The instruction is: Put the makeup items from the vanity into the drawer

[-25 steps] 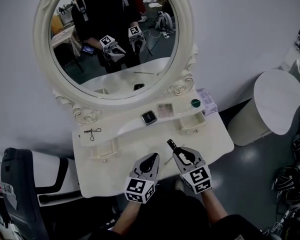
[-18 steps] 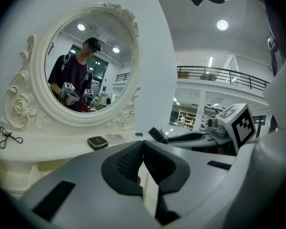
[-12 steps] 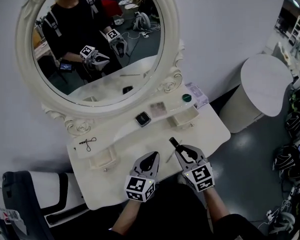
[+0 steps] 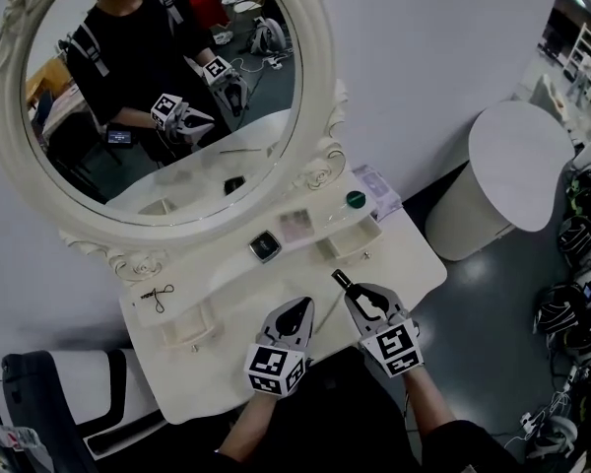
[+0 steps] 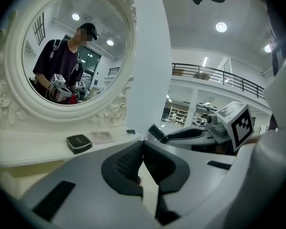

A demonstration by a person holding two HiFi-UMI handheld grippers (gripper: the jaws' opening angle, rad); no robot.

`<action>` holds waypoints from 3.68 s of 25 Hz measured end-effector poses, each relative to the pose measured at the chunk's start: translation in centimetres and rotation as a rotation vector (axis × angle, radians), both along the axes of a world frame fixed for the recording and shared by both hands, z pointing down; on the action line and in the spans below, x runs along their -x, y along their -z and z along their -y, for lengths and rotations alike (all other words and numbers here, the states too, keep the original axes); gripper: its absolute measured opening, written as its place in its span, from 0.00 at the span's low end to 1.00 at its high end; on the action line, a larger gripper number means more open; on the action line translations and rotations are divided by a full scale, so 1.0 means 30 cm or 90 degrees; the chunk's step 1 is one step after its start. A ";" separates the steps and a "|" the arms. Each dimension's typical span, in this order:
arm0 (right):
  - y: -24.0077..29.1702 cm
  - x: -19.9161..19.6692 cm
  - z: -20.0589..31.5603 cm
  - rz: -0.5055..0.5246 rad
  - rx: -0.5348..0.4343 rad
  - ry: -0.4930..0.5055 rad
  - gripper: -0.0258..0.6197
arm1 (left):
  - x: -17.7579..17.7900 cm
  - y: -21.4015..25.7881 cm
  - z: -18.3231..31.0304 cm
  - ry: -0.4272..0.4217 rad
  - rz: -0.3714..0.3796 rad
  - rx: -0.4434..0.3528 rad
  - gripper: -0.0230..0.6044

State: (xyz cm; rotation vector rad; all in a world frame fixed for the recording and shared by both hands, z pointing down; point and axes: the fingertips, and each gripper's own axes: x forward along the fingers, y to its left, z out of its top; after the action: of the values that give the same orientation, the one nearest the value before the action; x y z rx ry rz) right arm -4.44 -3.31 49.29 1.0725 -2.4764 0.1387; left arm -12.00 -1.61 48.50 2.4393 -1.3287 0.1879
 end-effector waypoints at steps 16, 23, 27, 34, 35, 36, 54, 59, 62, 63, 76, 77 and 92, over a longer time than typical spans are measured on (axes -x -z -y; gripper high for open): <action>-0.076 -0.144 0.291 -0.070 -0.013 0.142 0.20 | -0.182 -0.039 0.288 0.057 0.019 0.026 0.06; -0.149 -0.164 0.366 -0.122 -0.019 0.227 0.20 | -0.198 -0.085 0.349 0.100 0.026 0.047 0.06; -0.178 -0.154 0.393 -0.161 -0.038 0.261 0.20 | -0.195 -0.096 0.366 0.098 0.024 0.052 0.06; -0.233 -0.165 0.437 -0.210 -0.045 0.301 0.20 | -0.197 -0.135 0.393 0.091 0.020 0.068 0.06; -0.242 -0.165 0.444 -0.216 -0.046 0.313 0.20 | -0.198 -0.144 0.397 0.090 0.020 0.072 0.06; -0.252 -0.164 0.453 -0.223 -0.047 0.324 0.20 | -0.198 -0.152 0.400 0.090 0.019 0.075 0.06; -0.296 -0.166 0.488 -0.201 -0.018 0.335 0.20 | -0.186 -0.227 0.382 0.102 0.013 0.101 0.06; -0.266 -0.172 0.466 -0.152 -0.013 0.299 0.11 | -0.182 -0.216 0.371 0.102 0.013 0.094 0.06; -0.243 -0.177 0.443 -0.127 -0.009 0.280 0.10 | -0.180 -0.207 0.357 0.100 0.017 0.090 0.06; -0.236 -0.179 0.432 -0.118 -0.006 0.274 0.09 | -0.179 -0.203 0.350 0.099 0.018 0.089 0.06; -0.128 -0.164 0.263 0.136 0.099 0.131 0.08 | -0.174 -0.181 0.219 0.056 0.048 0.088 0.06; -0.130 -0.165 0.255 0.144 0.103 0.123 0.08 | -0.173 -0.186 0.211 0.053 0.051 0.091 0.06; -0.195 -0.191 0.206 0.164 0.147 0.075 0.08 | -0.220 -0.406 0.135 -0.032 0.168 0.185 0.06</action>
State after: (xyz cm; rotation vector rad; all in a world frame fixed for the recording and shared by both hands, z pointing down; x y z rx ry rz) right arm 1.29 -9.49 55.14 0.8554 -2.6598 0.5426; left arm -5.39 -5.67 60.67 2.2570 -1.2412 0.6869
